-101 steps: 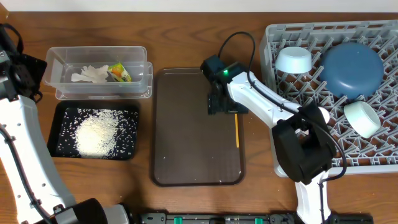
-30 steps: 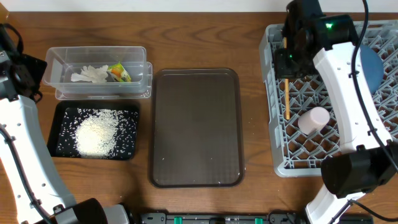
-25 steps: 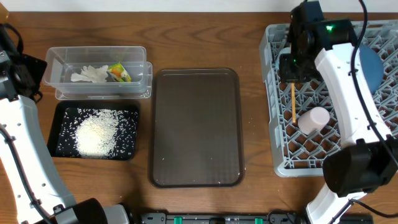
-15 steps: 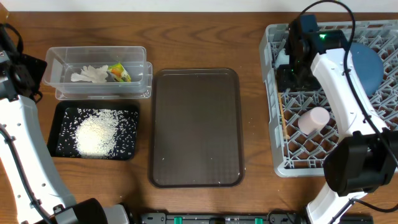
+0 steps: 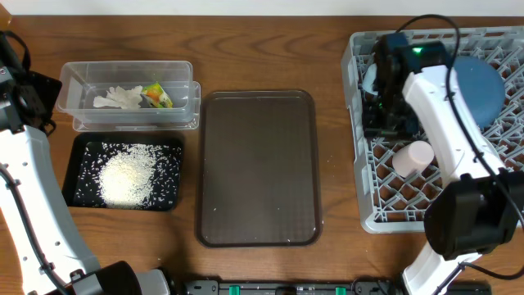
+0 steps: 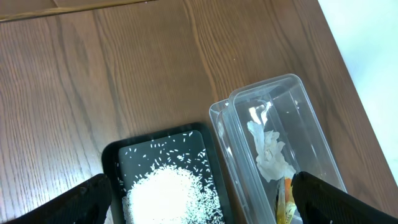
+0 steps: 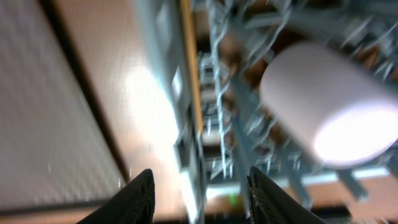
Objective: Sort waste into correct bins and load items into the dishwasher rack
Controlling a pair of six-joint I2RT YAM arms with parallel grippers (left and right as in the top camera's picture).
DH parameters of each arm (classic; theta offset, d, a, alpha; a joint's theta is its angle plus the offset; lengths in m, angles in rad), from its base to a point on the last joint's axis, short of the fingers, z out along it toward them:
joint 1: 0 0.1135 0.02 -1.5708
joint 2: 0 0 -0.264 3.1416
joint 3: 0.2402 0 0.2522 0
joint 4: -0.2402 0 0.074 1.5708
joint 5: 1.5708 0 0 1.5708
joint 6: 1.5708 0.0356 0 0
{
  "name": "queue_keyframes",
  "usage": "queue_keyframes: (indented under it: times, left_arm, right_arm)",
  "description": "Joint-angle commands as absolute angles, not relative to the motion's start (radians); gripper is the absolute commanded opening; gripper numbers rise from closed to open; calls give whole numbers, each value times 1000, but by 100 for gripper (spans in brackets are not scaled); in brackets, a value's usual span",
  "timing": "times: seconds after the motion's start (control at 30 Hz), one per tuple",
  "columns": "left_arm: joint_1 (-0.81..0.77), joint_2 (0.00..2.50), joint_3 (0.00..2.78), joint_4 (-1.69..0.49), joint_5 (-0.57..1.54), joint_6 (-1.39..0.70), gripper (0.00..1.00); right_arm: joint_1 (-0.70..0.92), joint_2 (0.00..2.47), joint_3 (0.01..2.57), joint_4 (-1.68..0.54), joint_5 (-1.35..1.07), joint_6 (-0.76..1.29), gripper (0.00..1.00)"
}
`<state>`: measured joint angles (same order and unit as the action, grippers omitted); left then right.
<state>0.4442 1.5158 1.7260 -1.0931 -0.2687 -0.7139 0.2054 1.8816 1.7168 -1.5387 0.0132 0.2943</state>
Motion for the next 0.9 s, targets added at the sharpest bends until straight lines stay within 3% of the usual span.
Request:
queue_keyframes:
  times: [0.0, 0.17, 0.2, 0.23, 0.57, 0.87]
  left_arm:
    - [447, 1518, 1727, -1095, -282, -716, 95]
    - [447, 1518, 1727, -1095, -282, -716, 95]
    - [447, 1518, 1727, -1095, -282, -716, 95]
    - [447, 1518, 1727, -1095, -282, -716, 95]
    - [447, 1518, 1727, -1095, -282, -716, 95]
    - [447, 1518, 1727, -1095, -282, -716, 95]
  right_arm:
    - [275, 1783, 1715, -1600, 10, 352, 46]
    - [379, 1626, 1712, -1699, 115, 445, 54]
    - [397, 1594, 1707, -1699, 116, 448, 91]
    - [416, 1555, 1699, -1698, 116, 450, 99]
    - [546, 1196, 1365, -1645, 142, 699, 99]
    - [552, 1085, 1159, -1582, 99, 781, 99]
